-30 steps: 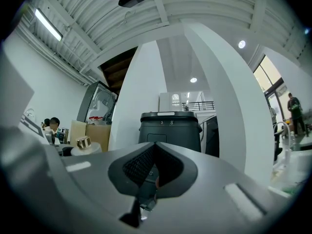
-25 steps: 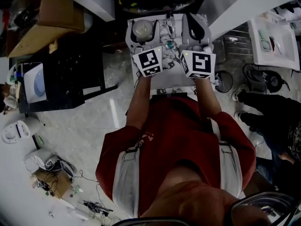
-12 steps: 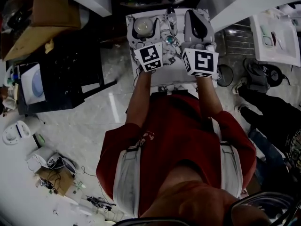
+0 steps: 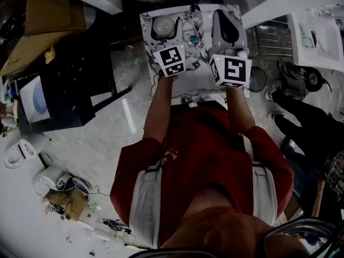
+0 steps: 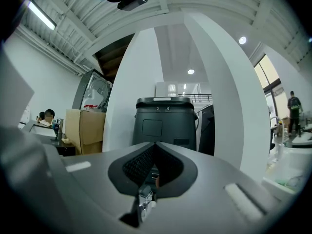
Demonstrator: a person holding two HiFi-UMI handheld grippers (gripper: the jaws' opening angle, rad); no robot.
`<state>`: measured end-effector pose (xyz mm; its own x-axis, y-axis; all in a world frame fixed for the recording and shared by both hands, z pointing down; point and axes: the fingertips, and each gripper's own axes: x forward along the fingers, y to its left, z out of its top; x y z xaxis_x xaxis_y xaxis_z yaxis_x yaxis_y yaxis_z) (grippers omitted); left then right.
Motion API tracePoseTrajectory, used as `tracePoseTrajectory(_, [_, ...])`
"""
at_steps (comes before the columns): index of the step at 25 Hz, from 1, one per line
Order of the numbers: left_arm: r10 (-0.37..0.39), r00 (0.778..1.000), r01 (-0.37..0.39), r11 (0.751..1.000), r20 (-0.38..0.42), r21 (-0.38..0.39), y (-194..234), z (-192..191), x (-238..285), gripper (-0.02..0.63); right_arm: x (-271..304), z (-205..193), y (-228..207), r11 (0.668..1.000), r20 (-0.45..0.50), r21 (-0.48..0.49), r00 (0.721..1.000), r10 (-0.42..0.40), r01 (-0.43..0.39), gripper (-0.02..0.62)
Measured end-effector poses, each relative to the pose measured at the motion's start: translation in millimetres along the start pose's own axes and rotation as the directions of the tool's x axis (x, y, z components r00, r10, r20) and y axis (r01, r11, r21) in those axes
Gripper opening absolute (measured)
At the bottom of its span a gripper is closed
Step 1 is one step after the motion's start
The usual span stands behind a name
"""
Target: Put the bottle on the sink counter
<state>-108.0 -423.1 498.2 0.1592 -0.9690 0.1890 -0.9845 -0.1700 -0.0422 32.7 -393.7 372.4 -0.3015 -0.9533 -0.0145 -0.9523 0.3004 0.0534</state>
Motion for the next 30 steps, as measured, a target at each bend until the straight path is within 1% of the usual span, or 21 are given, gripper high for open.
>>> tracePoseTrajectory(8, [-0.007, 0.999, 0.007, 1.0, -0.043, -0.003, 4.7, -27.3, 19.0, 0.337, 11.6, -18.2, -3.4, 1.0, -0.041, -0.008, 0.999, -0.01, 0.009, 0.0])
tracePoseTrajectory(18, [-0.012, 0.993, 0.012, 1.0, -0.114, 0.002, 2.6, -71.3, 35.7, 0.337, 18.1, -45.4, -6.5, 1.0, -0.095, -0.014, 0.995, -0.008, 0.006, 0.0])
tracePoseTrajectory(30, [-0.005, 0.986, 0.008, 1.0, -0.169, 0.012, 6.7, -103.0, 53.3, 0.337, 23.5, -66.5, -13.5, 1.0, -0.136, -0.008, 0.991, -0.017, 0.016, 0.0])
